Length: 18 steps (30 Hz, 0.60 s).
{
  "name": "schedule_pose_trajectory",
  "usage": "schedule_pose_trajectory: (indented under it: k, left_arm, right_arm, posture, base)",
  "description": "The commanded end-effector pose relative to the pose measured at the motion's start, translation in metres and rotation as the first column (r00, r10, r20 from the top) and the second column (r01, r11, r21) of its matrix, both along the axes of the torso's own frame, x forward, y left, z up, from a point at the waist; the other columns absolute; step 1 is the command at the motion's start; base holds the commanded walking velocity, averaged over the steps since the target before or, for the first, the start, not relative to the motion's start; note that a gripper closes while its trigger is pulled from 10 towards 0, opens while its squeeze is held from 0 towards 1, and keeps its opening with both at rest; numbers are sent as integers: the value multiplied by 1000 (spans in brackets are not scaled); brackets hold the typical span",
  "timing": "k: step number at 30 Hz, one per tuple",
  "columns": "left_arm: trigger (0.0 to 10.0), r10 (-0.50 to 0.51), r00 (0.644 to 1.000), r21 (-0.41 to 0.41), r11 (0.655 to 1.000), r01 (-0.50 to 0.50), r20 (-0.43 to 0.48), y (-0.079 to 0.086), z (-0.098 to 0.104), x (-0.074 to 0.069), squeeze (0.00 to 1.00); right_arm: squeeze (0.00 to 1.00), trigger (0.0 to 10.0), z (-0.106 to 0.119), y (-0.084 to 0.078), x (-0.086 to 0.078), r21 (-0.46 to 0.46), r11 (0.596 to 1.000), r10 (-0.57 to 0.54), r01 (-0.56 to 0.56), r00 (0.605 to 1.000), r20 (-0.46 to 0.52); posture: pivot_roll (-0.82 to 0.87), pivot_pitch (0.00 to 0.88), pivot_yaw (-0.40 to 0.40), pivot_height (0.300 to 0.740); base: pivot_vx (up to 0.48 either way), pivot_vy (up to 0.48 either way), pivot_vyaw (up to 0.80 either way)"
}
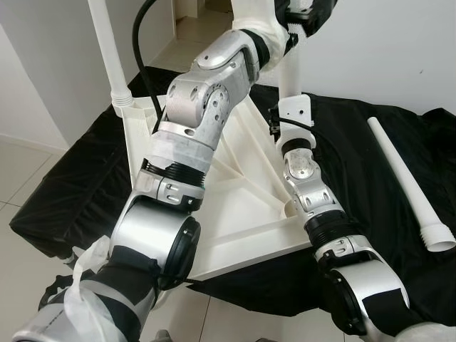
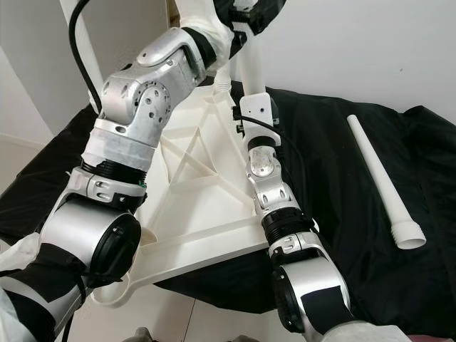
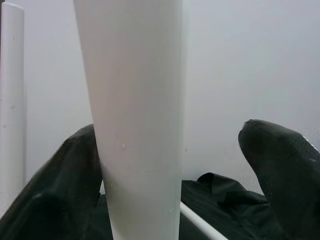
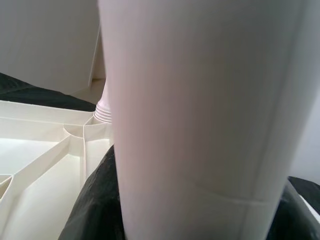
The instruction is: Building children table
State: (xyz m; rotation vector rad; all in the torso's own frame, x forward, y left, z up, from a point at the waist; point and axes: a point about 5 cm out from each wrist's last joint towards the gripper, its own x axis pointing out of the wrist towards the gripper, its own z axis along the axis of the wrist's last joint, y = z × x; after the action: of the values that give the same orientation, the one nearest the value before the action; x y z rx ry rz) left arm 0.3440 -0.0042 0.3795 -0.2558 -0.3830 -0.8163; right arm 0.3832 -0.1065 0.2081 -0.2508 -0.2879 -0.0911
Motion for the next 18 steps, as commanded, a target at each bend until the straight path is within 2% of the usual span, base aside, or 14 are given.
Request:
schedule_pose_trajectory:
  k: [1,9,13,16,18]
  left_arm:
    - [10000,-74,996,38,997,72,52,-6,1,-7,0]
    - [10000,-80,996,40,996,78,45,-6,-2,-7,0]
    - [10000,-47,998,68,997,45,31,-7,-14,-6,0]
    - [10000,-44,999,78,996,42,21,-6,-20,-6,0]
    - [10000,-38,999,96,995,38,2,-2,-32,-7,0]
  right_arm:
    - [0,10000,-1,-4,1,41,999,-14,14,1000,-14]
    - [0,10000,-2,-17,2,86,995,-43,45,999,-21]
    - [0,10000,-3,-30,-1,142,989,-50,52,998,-23]
    - [0,10000,-4,-34,-3,149,987,-52,54,998,-19]
    - [0,10000,-7,-40,-10,169,984,-50,52,999,-12]
  posture:
    - [-41,0,-51,740]
    - [-42,0,-47,740]
    - [-45,0,-41,740]
    - [-47,0,-38,740]
    - [-51,0,-31,740]
  base:
    - [0,0,0]
    - [0,0,0]
    - [0,0,0]
    - [0,0,0]
    - [0,0,0]
